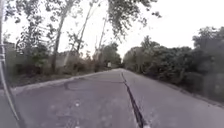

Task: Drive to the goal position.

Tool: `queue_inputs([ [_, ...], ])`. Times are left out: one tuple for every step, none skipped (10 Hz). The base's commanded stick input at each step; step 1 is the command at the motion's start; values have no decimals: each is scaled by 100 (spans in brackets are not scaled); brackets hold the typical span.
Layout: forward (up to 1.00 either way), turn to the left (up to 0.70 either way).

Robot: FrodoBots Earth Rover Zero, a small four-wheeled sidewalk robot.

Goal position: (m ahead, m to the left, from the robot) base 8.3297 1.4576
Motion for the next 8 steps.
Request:
queue_inputs([
  [70,0],
  [70,0],
  [70,0],
  [70,0],
  [70,0],
  [70,0],
  [70,0],
  [70,0],
])
